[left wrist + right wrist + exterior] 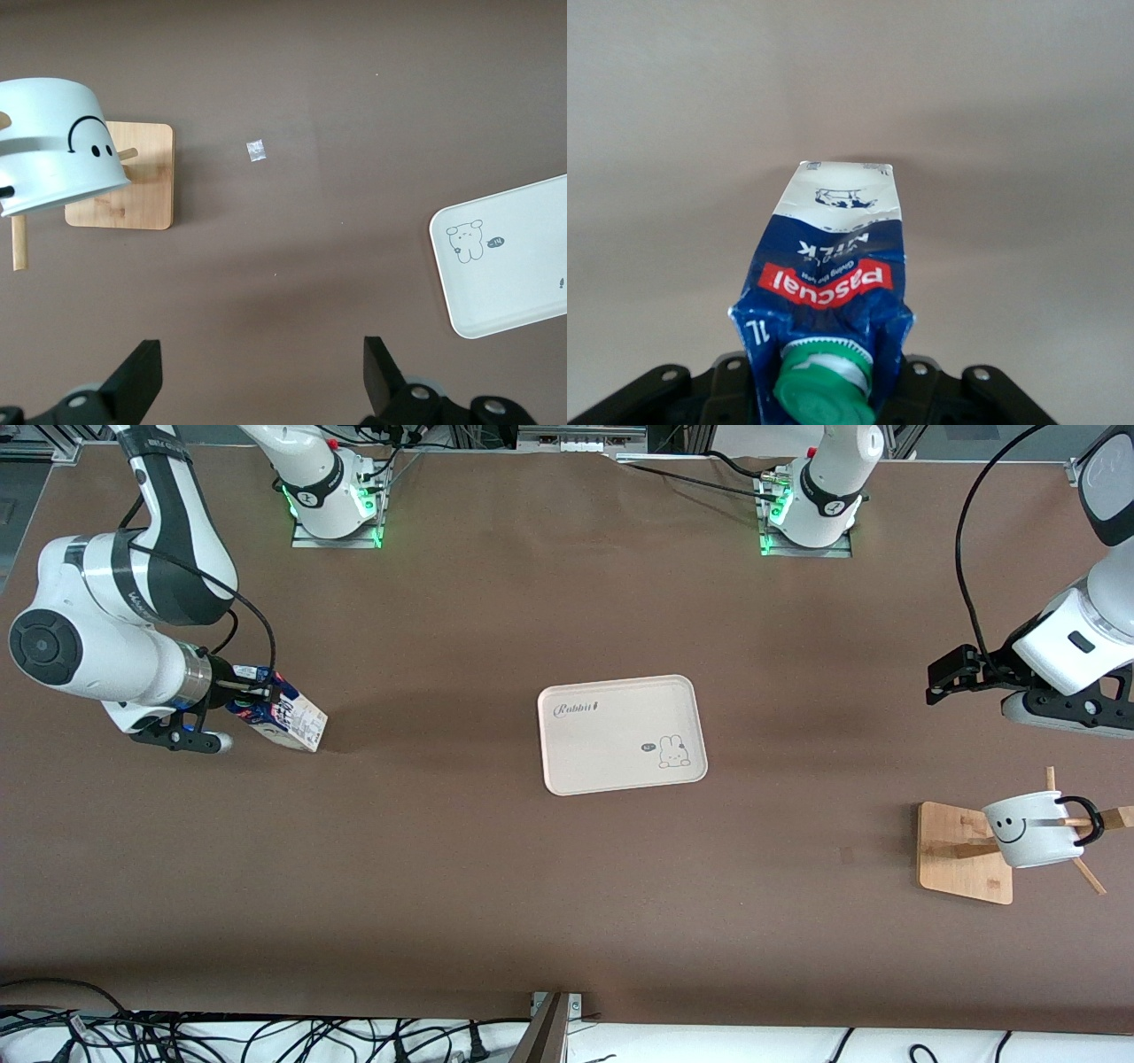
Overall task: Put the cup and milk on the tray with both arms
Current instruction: 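Lift the milk carton with the right gripper and carry it toward the tray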
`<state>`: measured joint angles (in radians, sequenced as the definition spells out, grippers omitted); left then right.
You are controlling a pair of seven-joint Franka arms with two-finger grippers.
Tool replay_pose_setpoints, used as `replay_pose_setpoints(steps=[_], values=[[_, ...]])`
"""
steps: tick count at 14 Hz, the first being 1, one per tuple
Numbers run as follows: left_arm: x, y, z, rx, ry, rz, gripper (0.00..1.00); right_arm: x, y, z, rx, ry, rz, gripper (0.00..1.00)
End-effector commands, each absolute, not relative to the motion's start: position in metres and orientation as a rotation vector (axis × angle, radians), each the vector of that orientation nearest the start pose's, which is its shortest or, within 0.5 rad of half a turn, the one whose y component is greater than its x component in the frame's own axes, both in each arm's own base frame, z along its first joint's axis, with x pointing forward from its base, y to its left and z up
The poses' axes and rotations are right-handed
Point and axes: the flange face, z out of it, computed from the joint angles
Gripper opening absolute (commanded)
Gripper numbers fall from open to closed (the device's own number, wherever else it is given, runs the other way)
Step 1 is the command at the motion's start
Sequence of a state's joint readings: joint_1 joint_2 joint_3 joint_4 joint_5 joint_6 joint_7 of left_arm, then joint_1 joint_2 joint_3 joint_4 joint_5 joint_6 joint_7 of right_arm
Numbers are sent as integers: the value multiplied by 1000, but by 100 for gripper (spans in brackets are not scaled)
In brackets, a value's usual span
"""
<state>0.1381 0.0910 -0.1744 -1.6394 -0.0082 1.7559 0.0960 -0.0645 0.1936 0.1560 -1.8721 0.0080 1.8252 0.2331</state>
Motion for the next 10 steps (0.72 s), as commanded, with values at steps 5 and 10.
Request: replay_pose_setpoints(steps=[5,10], values=[[594,-21,563,-3134,212,-46,100,586,136,466,-3106,161,245,46],[593,-23,563,-3135,200,-36,100,571,250,483,-3110,154,178,46]])
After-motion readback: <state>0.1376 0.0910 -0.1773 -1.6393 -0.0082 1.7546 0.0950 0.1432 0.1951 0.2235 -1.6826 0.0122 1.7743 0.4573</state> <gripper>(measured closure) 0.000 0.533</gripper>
